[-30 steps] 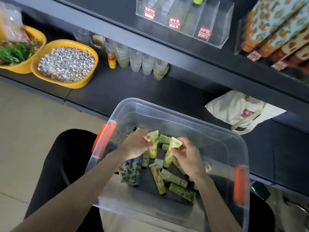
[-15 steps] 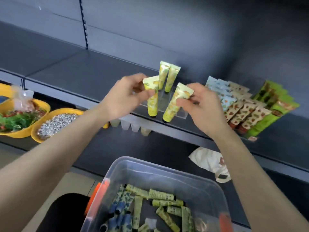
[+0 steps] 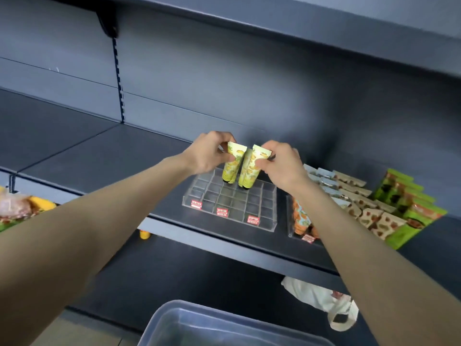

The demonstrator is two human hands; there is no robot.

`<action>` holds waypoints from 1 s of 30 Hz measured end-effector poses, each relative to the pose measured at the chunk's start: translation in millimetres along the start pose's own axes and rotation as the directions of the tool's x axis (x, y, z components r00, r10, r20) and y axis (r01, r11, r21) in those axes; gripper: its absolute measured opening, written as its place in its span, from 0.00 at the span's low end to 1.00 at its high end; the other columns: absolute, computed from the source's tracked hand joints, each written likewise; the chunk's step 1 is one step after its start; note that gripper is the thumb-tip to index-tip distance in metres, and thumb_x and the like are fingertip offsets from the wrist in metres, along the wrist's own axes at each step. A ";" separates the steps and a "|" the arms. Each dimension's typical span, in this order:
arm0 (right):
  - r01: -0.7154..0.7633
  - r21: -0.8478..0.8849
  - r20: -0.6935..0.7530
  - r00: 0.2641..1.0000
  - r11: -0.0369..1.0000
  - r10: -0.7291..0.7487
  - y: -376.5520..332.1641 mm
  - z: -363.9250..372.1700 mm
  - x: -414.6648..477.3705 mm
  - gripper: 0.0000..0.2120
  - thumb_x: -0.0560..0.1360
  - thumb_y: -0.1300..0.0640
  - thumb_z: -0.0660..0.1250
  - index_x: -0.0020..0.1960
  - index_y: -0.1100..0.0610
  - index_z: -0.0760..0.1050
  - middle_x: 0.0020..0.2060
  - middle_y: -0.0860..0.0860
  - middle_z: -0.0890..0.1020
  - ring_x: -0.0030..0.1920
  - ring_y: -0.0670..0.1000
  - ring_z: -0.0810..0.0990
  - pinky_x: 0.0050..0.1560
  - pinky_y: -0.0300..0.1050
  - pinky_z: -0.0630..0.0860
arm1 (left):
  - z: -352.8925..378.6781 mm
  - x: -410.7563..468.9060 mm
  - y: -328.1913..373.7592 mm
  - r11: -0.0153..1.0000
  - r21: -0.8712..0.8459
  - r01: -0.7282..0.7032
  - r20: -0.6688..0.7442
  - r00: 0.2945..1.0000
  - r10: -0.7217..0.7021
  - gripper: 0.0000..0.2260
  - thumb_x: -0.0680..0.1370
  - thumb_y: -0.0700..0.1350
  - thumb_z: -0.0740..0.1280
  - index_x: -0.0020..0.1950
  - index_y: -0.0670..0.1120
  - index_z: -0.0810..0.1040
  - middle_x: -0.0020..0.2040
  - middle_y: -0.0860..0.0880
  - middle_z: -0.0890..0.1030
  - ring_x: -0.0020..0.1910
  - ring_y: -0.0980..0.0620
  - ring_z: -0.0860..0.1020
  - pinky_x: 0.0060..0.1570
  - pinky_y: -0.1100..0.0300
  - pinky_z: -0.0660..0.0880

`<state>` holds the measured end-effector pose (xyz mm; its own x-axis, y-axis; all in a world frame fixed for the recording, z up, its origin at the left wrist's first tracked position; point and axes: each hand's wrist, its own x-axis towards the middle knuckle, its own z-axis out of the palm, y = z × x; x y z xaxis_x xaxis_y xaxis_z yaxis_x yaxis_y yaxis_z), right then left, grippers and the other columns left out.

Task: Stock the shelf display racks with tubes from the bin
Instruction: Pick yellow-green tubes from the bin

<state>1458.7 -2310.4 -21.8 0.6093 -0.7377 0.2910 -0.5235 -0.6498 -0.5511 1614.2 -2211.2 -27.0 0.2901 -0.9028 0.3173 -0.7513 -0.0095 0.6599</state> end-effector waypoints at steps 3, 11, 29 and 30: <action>0.006 -0.038 0.023 1.000 0.999 -0.005 4.1 6.7 5.9 0.06 0.75 0.60 0.67 0.51 0.56 0.77 0.45 0.56 0.81 0.48 0.57 0.79 0.51 0.51 0.77 | 8.3 12.3 -7.6 1.000 0.005 0.017 0.042 0.999 -0.017 0.06 0.73 0.39 0.70 0.48 0.44 0.77 0.46 0.44 0.80 0.46 0.45 0.78 0.53 0.55 0.75; 0.020 -0.082 0.103 0.995 0.996 -0.012 14.2 19.6 19.3 0.08 0.75 0.60 0.66 0.54 0.58 0.78 0.48 0.58 0.81 0.47 0.58 0.80 0.48 0.48 0.76 | 12.7 31.5 -19.3 0.994 0.102 0.040 0.209 0.976 -0.061 0.13 0.74 0.43 0.69 0.59 0.45 0.76 0.42 0.47 0.77 0.42 0.50 0.74 0.45 0.61 0.68; 0.042 -0.159 0.161 0.987 0.986 -0.016 6.7 16.9 27.1 0.12 0.76 0.61 0.65 0.59 0.55 0.75 0.55 0.57 0.78 0.50 0.57 0.79 0.51 0.47 0.75 | 10.3 35.5 -15.3 0.992 0.100 0.079 0.259 0.960 -0.102 0.15 0.75 0.41 0.68 0.61 0.45 0.73 0.45 0.48 0.77 0.46 0.48 0.76 0.51 0.58 0.71; 0.043 -0.161 0.159 0.987 0.986 -0.017 6.1 15.7 27.0 0.11 0.76 0.61 0.65 0.59 0.55 0.76 0.55 0.57 0.78 0.51 0.57 0.79 0.51 0.47 0.75 | 10.4 35.6 -15.5 0.991 0.102 0.082 0.252 0.962 -0.105 0.15 0.75 0.41 0.68 0.61 0.45 0.73 0.45 0.48 0.77 0.46 0.48 0.76 0.51 0.57 0.71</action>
<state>1481.3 -2331.4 -29.6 0.7048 -0.6881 0.1725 -0.5861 -0.7018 -0.4049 1630.0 -2247.6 -33.0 0.2088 -0.9758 0.0644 -0.7816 -0.1269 0.6108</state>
